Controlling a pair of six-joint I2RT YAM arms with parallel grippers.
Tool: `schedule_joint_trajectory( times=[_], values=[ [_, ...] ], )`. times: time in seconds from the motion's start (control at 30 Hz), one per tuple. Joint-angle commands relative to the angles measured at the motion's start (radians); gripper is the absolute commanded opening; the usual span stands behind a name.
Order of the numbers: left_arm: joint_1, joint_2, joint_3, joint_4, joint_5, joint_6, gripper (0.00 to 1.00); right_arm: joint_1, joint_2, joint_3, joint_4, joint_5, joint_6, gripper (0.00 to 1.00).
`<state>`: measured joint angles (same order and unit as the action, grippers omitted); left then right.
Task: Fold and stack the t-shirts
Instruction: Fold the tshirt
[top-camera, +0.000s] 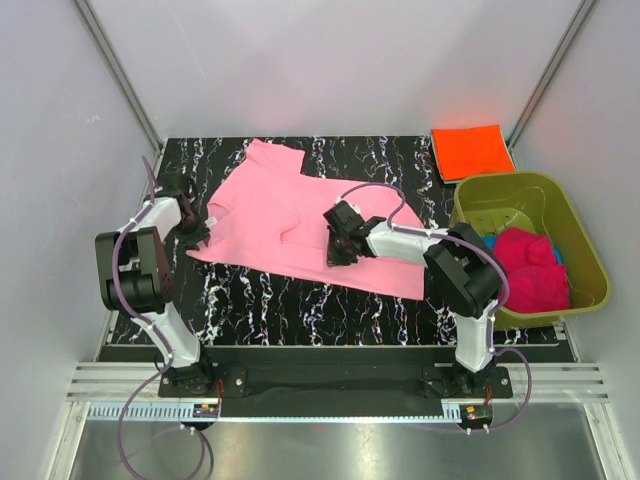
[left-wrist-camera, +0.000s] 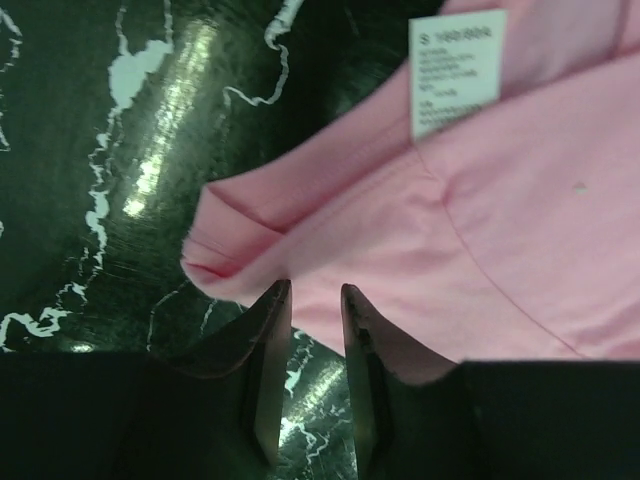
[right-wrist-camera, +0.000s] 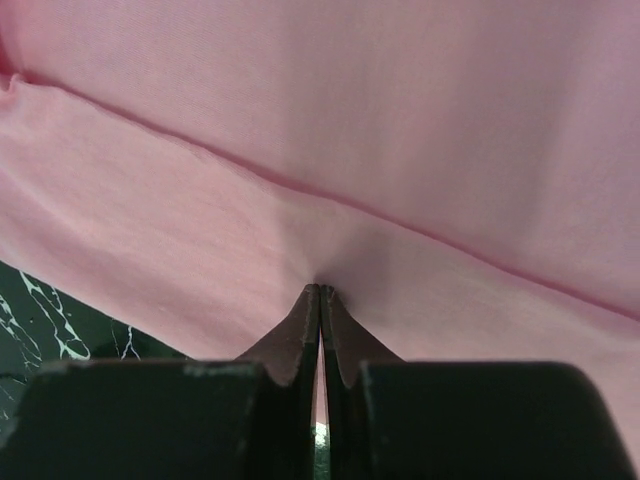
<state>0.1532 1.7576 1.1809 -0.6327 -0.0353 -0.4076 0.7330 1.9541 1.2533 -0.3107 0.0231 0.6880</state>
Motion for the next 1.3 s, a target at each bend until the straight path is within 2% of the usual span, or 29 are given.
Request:
schedule_joint_trajectory(
  times=[0.0, 0.1, 0.37, 0.57, 0.7, 0.77, 0.83, 0.87, 0.97, 1.1, 1.27],
  values=[
    [0.008, 0.049, 0.048, 0.033, -0.145, -0.019, 0.31, 0.000, -0.055, -0.044, -0.028, 0.055, -0.028, 0.06],
    [0.009, 0.078, 0.040, 0.022, -0.208, -0.026, 0.30, 0.000, -0.067, -0.071, -0.025, 0.052, -0.019, 0.06],
    [0.011, 0.108, 0.074, 0.010, -0.258, -0.036, 0.32, 0.002, -0.095, -0.098, -0.028, 0.051, 0.008, 0.06],
    [0.022, 0.042, 0.115, -0.021, -0.339, -0.005, 0.33, 0.011, -0.161, -0.117, -0.042, 0.044, 0.036, 0.11],
    [-0.001, -0.070, 0.128, -0.021, -0.356, 0.013, 0.35, 0.016, -0.233, -0.135, -0.064, 0.040, 0.064, 0.13],
    [-0.055, -0.127, 0.144, -0.013, -0.328, 0.023, 0.37, 0.017, -0.271, -0.140, -0.064, 0.038, 0.076, 0.13],
    [-0.110, -0.156, 0.134, 0.028, -0.186, 0.010, 0.37, 0.016, -0.288, -0.137, -0.077, 0.034, 0.076, 0.14],
    [-0.125, -0.162, 0.123, 0.048, -0.067, 0.003, 0.37, 0.016, -0.300, -0.134, -0.093, 0.035, 0.074, 0.14],
    [-0.177, -0.146, 0.083, 0.103, 0.021, -0.072, 0.37, 0.017, -0.328, -0.124, -0.116, 0.054, 0.073, 0.14],
    [-0.185, -0.055, 0.026, 0.194, 0.196, -0.177, 0.37, 0.016, -0.374, -0.134, -0.136, 0.074, 0.077, 0.13],
    [-0.172, 0.035, 0.005, 0.191, 0.163, -0.192, 0.36, 0.016, -0.411, -0.130, -0.159, 0.100, 0.067, 0.13]
  ],
)
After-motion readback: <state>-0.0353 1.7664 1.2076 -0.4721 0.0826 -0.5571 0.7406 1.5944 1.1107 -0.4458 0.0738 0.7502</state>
